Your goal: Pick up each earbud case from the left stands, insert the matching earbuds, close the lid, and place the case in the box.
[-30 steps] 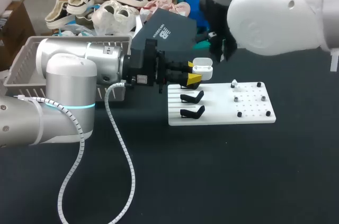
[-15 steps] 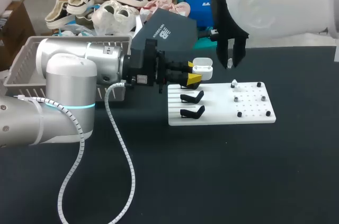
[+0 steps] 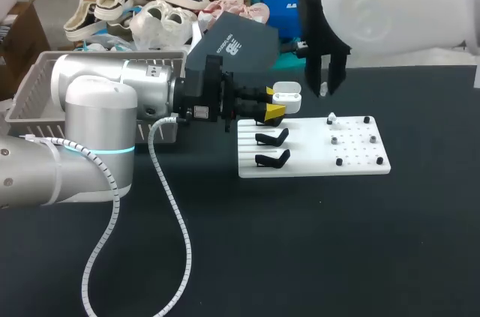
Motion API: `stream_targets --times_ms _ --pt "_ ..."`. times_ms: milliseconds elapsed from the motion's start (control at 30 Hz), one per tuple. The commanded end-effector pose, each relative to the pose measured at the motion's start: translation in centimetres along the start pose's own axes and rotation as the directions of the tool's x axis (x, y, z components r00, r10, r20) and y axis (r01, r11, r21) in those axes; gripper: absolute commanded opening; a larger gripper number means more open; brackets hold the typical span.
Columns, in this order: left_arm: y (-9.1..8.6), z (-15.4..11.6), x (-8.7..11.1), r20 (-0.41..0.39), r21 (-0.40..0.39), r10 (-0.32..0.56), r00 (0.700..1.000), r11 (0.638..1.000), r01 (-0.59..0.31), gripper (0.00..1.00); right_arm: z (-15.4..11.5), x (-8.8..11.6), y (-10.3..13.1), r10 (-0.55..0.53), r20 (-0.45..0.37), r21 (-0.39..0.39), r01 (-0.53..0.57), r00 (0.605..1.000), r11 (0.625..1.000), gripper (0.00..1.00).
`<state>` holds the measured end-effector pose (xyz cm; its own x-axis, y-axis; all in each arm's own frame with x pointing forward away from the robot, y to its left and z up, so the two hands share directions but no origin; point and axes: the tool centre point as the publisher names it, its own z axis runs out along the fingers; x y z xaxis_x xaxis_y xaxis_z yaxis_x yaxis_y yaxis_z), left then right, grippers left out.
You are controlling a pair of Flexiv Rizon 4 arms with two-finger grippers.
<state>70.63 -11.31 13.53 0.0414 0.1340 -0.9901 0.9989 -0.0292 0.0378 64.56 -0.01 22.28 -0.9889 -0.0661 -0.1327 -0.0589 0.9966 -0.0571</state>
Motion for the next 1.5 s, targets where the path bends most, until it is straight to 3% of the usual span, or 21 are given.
stream_targets --times_ms 33,267,533,1100,1500 --pt "-0.1 0.0 0.0 0.001 -0.003 0.001 1.000 1.000 -0.001 0.00 0.2 -0.3 0.6 0.051 -0.018 0.015 -0.050 0.999 0.999 0.00" --pt "-0.1 0.0 0.0 0.001 -0.003 0.001 1.000 1.000 -0.001 0.00 -0.2 -1.0 0.1 0.198 -0.143 0.046 -0.194 0.970 0.980 0.00" --pt "-0.1 0.0 0.0 0.001 -0.003 0.001 1.000 1.000 -0.001 0.00 -0.3 -1.5 0.3 0.291 -0.209 0.038 -0.290 0.934 0.956 0.00" --pt "-0.1 0.0 0.0 0.001 -0.003 0.001 1.000 1.000 -0.001 0.00 0.0 -1.5 0.4 0.304 -0.211 0.013 -0.309 0.929 0.951 0.00" --pt "-0.1 0.0 0.0 0.001 -0.003 0.001 1.000 1.000 -0.001 0.00 0.0 -2.6 2.0 0.350 -0.184 -0.036 -0.362 0.918 0.932 0.00"
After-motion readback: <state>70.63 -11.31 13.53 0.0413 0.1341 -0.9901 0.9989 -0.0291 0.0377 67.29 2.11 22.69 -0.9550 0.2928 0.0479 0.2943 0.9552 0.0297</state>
